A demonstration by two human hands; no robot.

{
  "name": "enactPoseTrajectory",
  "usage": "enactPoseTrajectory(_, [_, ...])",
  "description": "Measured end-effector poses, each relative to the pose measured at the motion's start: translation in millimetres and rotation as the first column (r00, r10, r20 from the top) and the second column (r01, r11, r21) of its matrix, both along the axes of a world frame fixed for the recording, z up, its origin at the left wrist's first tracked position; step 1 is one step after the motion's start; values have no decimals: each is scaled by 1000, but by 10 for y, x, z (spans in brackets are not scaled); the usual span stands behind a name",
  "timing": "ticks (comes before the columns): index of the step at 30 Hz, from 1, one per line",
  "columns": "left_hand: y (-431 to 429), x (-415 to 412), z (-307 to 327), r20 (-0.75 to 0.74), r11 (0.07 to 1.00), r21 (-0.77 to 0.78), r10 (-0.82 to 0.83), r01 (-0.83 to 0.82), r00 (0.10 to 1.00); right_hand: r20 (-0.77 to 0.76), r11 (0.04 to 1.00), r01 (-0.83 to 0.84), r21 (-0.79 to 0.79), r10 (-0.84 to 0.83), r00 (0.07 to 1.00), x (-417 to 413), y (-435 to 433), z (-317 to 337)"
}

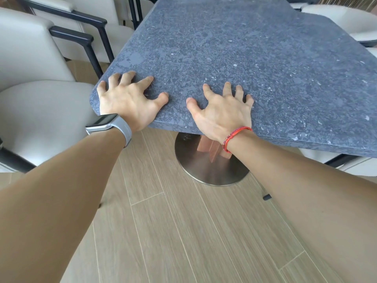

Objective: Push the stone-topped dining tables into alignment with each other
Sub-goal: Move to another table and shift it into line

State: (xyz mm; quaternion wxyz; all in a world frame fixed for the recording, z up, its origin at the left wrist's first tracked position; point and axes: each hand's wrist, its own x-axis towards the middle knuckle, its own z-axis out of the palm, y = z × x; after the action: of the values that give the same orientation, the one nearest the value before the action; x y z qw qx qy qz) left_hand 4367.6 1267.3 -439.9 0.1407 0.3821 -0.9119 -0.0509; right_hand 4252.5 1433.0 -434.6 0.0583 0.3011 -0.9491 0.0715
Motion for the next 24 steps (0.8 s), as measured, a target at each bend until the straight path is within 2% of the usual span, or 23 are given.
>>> enactPoseTrajectory(7, [-9, 12, -34, -20, 1000, 3, 12, -12, 1000, 1, 1000, -11, 12, 11, 1000, 18, 0, -5])
enactPoseTrajectory(17, [33, 27, 43, 44, 999, 43, 11, -13, 999, 67, 999, -41, 33, 38, 997, 22, 26, 50])
enactPoseTrajectory(24, [23, 17, 14, 15, 999, 34, 7, -8, 1000, 71, 999, -28, 25, 26, 997, 19, 34, 45])
